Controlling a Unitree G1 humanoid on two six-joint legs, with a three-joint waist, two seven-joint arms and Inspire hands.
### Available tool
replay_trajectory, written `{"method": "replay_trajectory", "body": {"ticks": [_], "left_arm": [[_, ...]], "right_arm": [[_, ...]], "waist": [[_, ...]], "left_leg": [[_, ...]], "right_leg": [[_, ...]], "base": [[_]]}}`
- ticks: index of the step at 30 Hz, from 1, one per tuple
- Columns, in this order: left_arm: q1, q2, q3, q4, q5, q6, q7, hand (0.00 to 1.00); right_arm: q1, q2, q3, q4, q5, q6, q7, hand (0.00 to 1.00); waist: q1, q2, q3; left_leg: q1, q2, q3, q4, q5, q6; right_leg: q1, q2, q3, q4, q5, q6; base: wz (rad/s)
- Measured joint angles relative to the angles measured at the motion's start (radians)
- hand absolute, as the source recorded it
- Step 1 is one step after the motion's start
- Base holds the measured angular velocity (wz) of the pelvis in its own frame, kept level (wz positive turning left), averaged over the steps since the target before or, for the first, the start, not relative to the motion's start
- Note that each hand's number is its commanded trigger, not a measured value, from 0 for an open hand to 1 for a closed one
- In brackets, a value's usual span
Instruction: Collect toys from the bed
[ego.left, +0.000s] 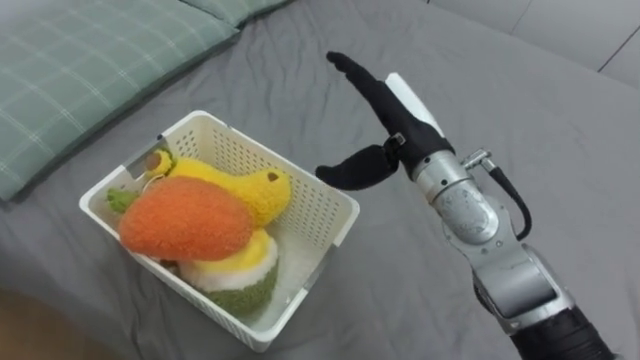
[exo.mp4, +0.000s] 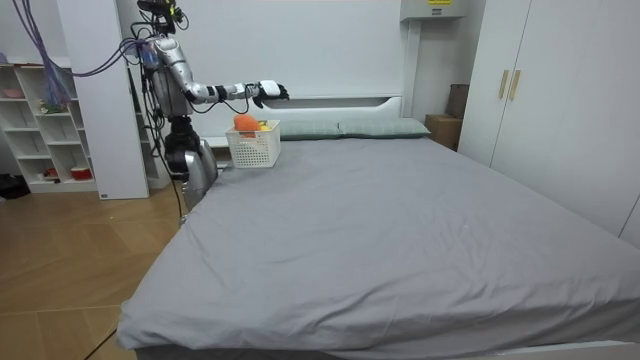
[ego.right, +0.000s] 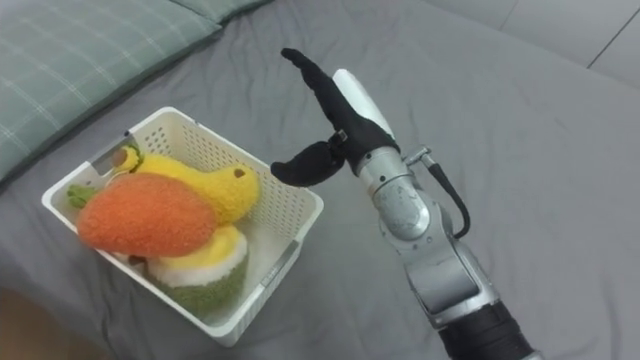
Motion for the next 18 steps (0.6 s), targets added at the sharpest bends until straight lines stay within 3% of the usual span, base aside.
{"method": "replay_trajectory", "body": {"ticks": [2, 3, 5, 9, 14, 16, 18], "left_arm": [[0.009, -0.007, 0.006, 0.000, 0.001, 0.004, 0.000, 0.00], [0.009, -0.011, 0.012, 0.000, 0.003, 0.003, 0.000, 0.00], [0.012, -0.016, 0.020, -0.005, 0.014, 0.002, 0.000, 0.00], [0.012, -0.016, 0.022, -0.005, 0.020, -0.001, 0.004, 0.00], [0.003, -0.021, 0.030, -0.003, 0.020, -0.036, 0.013, 0.00], [0.003, -0.022, 0.030, 0.000, 0.020, -0.041, 0.016, 0.00], [0.005, -0.023, 0.041, 0.001, 0.018, -0.041, 0.018, 0.00]], "right_arm": [[0.008, 0.000, -0.042, 0.000, 0.000, -0.002, -0.001, 0.00], [0.020, 0.000, -0.069, -0.001, 0.000, -0.004, -0.009, 0.00], [0.044, 0.000, -0.097, -0.006, 0.000, -0.005, -0.026, 0.00], [0.109, -0.004, -0.170, -0.017, 0.047, -0.013, -0.064, 0.00], [0.151, -0.015, -0.280, -0.022, 0.046, -0.025, -0.109, 0.00], [0.192, -0.025, -0.330, -0.036, 0.067, -0.050, -0.138, 0.00], [0.231, -0.029, -0.365, -0.037, 0.086, -0.068, -0.162, 0.00]], "waist": [[-0.005, 0.009, -0.0017], [-0.012, 0.016, -0.0063], [-0.038, 0.021, -0.0109], [-0.101, 0.029, -0.0129], [-0.165, 0.040, -0.0171], [-0.204, 0.049, -0.0215], [-0.213, 0.052, -0.0196]], "left_leg": [[0.010, 0.004, 0.019, -0.007, 0.000, 0.000], [0.015, 0.005, 0.024, -0.010, 0.000, 0.000], [0.023, 0.007, 0.035, -0.015, 0.000, 0.000], [0.040, 0.011, 0.061, -0.031, 0.000, 0.000], [0.054, 0.022, 0.104, -0.046, -0.002, 0.001], [0.067, 0.023, 0.119, -0.058, -0.002, 0.001], [0.075, 0.025, 0.133, -0.064, -0.003, 0.000]], "right_leg": [[0.000, 0.002, 0.018, 0.002, 0.000, -0.001], [0.001, 0.002, 0.021, 0.001, 0.001, -0.001], [0.003, 0.002, 0.028, 0.002, 0.002, -0.001], [0.006, 0.007, 0.060, 0.002, 0.003, -0.002], [-0.005, 0.016, 0.106, 0.001, 0.010, -0.004], [-0.003, 0.018, 0.120, 0.001, 0.010, -0.004], [-0.003, 0.021, 0.136, 0.001, 0.010, -0.004]], "base": [[-0.23], [-0.19], [-0.14], [-0.21], [-0.28], [-0.20], [-0.21]]}}
